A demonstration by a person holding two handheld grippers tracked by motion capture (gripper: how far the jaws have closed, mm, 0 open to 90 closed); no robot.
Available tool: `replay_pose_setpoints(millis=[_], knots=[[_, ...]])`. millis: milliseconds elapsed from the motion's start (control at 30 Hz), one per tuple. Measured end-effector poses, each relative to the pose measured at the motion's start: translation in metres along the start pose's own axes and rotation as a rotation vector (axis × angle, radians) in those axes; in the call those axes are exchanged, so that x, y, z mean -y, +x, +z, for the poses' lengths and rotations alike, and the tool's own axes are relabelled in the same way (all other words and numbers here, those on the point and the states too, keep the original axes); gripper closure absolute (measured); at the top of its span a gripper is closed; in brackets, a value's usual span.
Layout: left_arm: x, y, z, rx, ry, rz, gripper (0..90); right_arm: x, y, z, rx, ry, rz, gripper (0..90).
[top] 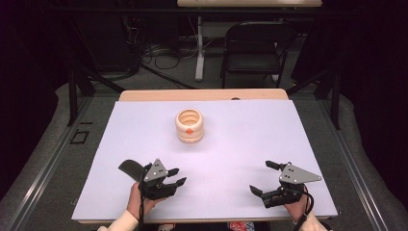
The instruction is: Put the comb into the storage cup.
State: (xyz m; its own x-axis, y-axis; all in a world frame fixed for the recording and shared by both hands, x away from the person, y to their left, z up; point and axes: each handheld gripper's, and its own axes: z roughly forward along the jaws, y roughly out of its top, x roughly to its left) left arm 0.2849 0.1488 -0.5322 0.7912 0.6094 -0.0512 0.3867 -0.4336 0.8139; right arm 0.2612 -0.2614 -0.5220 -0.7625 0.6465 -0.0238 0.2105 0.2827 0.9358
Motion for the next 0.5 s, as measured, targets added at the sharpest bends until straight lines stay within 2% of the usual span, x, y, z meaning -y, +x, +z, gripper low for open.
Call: replay_pose_setpoints(millis=[33, 67, 133, 167, 200, 233, 300, 500], knots=[[0.0006, -0.0002, 0.0007, 0.007, 0.006, -0.005, 60.5, 0.0000, 0.0000, 0.0000, 0.000, 0.000, 0.000, 0.0], [0.0009, 0.0000, 0.0013, 0.013, 0.021, -0.001, 70.9, 0.0002, -0.0003, 0.0001, 0.000, -0.001, 0.003, 0.0], [0.0020, 0.0005, 0.0023, 0.014, 0.040, -0.008, 79.0, 0.0001, -0.0003, 0.0000, 0.001, -0.001, 0.002, 0.0], [0.0026, 0.0012, 0.0026, 0.019, 0.048, -0.008, 79.0, 0.0001, -0.0003, 0.0000, 0.001, -0.001, 0.002, 0.0], [0.0033, 0.0022, 0.0025, 0.019, 0.066, -0.011, 84.7, 0.0002, -0.0003, 0.0004, 0.000, 0.001, 0.001, 0.0], [0.0033, 0.0022, 0.0025, 0.019, 0.066, -0.011, 86.7, 0.0002, -0.0003, 0.0005, 0.001, 0.002, 0.001, 0.0], [0.0047, 0.0030, 0.0030, 0.018, 0.094, -0.017, 89.7, 0.0001, -0.0002, 0.0002, 0.001, 0.001, 0.002, 0.0], [0.0079, 0.0068, 0.0023, 0.009, 0.143, -0.033, 90.0, 0.0000, -0.0002, 0.0004, 0.002, 0.001, 0.004, 0.0]])
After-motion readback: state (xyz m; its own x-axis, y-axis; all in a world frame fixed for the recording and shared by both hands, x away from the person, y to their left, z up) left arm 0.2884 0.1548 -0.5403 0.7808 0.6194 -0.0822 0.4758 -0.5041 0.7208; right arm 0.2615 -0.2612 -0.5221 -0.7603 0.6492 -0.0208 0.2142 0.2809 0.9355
